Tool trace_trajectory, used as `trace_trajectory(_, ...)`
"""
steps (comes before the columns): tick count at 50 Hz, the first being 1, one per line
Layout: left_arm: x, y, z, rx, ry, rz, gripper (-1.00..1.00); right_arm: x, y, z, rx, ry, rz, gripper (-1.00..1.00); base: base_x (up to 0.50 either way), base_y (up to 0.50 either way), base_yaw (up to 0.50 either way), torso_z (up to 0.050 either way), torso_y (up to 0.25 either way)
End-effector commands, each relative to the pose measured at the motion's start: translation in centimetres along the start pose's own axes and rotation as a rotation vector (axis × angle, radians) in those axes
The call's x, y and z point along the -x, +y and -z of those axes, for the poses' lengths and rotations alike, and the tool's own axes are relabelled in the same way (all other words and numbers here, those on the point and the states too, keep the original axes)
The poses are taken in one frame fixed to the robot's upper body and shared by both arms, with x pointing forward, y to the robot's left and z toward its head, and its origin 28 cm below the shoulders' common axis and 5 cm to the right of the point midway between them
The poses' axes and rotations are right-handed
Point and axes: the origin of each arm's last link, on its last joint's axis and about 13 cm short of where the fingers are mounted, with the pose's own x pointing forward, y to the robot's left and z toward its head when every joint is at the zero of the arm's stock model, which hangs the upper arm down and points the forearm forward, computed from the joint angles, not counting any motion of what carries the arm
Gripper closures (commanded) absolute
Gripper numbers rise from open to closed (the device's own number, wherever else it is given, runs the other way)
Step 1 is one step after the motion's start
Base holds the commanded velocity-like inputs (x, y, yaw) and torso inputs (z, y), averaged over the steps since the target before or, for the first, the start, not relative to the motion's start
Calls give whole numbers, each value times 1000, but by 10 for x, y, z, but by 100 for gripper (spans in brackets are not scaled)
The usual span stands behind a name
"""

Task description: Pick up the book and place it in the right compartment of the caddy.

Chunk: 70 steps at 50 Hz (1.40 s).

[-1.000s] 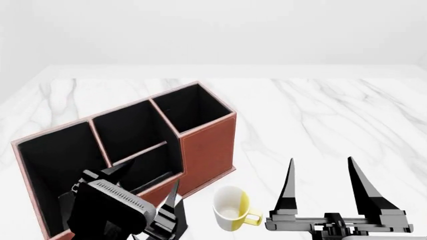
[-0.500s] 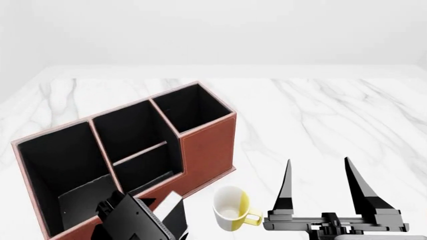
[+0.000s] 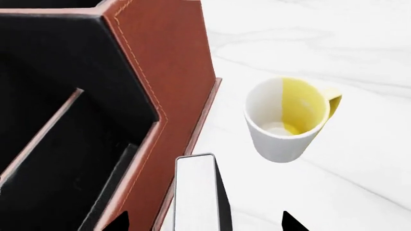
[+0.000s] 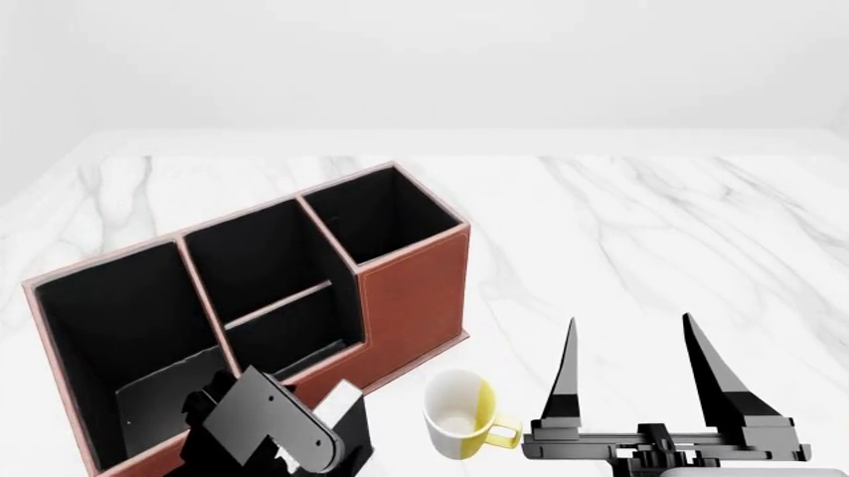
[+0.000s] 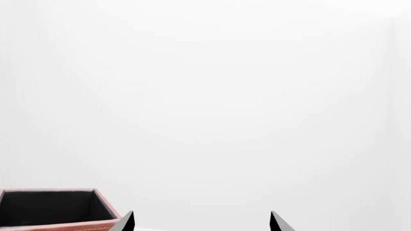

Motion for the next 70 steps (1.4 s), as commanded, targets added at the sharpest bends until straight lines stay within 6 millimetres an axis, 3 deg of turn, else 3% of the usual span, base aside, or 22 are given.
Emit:
trace_trajectory(1, -12, 2, 5, 63, 70, 37, -100, -1, -2, 3, 20, 23, 10, -100, 0, 0, 0, 0, 0)
trace_trajectory(28, -45, 4, 28, 185, 199, 128, -100, -1, -2, 3, 19, 25, 10, -100, 0, 0, 0, 0, 0)
trace_trajectory(29, -46, 4, 28, 185, 200, 127, 100, -1, -2, 3, 19, 25, 10, -100, 0, 0, 0, 0, 0)
trace_trajectory(42, -42, 4, 25, 178, 161, 100, 100, -1, -2, 4, 22, 27, 7, -100, 0, 0, 0, -4, 0)
trace_trajectory(57, 22, -5, -28, 40, -163, 54, 100, 0, -2, 4, 23, 29, 1, -100, 0, 0, 0, -1, 0)
trace_trajectory(64, 55, -3, -63, -17, -297, 37, 100, -1, -2, 6, 25, 32, -3, -100, 0, 0, 0, 0, 0)
trace_trajectory(70, 69, -3, -84, -45, -376, 9, 100, -1, -2, 6, 24, 33, -4, -100, 0, 0, 0, 0, 0)
